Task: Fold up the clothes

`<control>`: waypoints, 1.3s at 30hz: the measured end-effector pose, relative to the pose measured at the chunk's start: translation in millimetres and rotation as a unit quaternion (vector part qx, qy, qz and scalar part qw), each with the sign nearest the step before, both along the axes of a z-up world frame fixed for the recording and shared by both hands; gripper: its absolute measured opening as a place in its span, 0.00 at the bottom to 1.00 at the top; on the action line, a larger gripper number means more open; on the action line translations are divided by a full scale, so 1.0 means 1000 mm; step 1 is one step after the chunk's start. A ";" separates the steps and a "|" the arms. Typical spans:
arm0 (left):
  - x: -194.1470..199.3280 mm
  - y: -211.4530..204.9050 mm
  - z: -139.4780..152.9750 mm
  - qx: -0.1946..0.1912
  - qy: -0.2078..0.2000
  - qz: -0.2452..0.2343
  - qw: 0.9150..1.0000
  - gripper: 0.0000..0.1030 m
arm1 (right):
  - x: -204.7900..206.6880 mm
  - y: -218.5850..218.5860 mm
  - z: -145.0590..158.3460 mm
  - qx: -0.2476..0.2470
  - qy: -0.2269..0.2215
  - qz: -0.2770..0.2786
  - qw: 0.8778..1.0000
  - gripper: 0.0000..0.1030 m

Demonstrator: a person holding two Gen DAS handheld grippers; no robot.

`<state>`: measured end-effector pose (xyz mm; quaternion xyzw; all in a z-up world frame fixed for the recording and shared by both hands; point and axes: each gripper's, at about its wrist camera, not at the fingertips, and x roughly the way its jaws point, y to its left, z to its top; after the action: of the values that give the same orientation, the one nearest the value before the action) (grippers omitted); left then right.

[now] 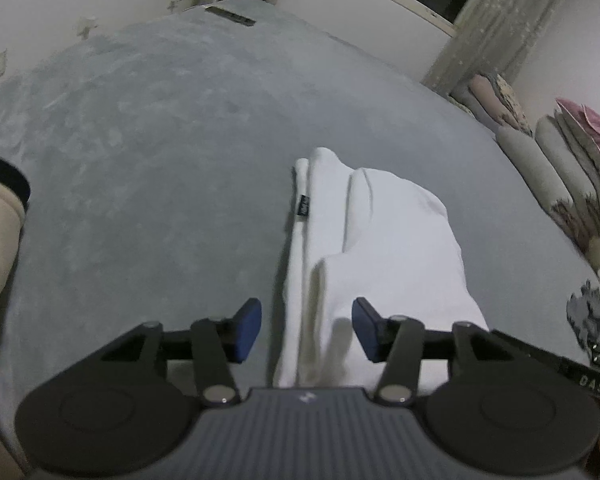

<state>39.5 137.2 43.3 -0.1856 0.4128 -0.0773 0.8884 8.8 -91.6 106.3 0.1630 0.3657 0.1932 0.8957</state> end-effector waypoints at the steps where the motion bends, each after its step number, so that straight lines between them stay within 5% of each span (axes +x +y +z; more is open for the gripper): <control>1: 0.001 0.000 -0.003 -0.002 0.005 0.000 1.000 0.47 | 0.001 -0.003 -0.003 0.013 0.010 -0.001 1.000 0.58; 13: 0.004 -0.012 -0.019 -0.019 0.018 -0.013 1.000 0.50 | 0.009 -0.016 -0.027 0.117 0.078 -0.003 0.990 0.65; 17: 0.005 -0.016 -0.023 -0.024 0.015 -0.020 0.999 0.30 | 0.008 -0.005 -0.034 0.123 0.078 0.009 0.989 0.65; 23: 0.002 -0.013 -0.018 -0.054 0.018 -0.019 0.998 0.12 | -0.001 0.015 -0.022 0.064 0.034 0.005 0.997 0.41; 25: -0.005 -0.013 -0.010 -0.080 0.022 -0.024 0.996 0.12 | -0.006 0.016 -0.010 0.048 0.016 0.002 0.999 0.38; 30: -0.026 -0.026 -0.012 -0.071 0.024 -0.048 0.996 0.12 | -0.050 -0.002 0.016 0.039 -0.009 -0.008 0.999 0.38; 34: -0.043 -0.037 -0.015 -0.061 0.025 -0.068 0.995 0.12 | -0.088 -0.019 -0.004 0.050 0.023 0.002 0.999 0.40; 39: -0.056 -0.045 -0.017 -0.059 0.026 -0.086 0.994 0.14 | -0.074 -0.039 -0.018 0.126 0.050 -0.004 0.991 0.50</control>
<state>-16.9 92.0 26.2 -0.2035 0.4447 -0.1727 0.8550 -65.4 -130.6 88.7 0.2856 0.3821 0.2256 0.8494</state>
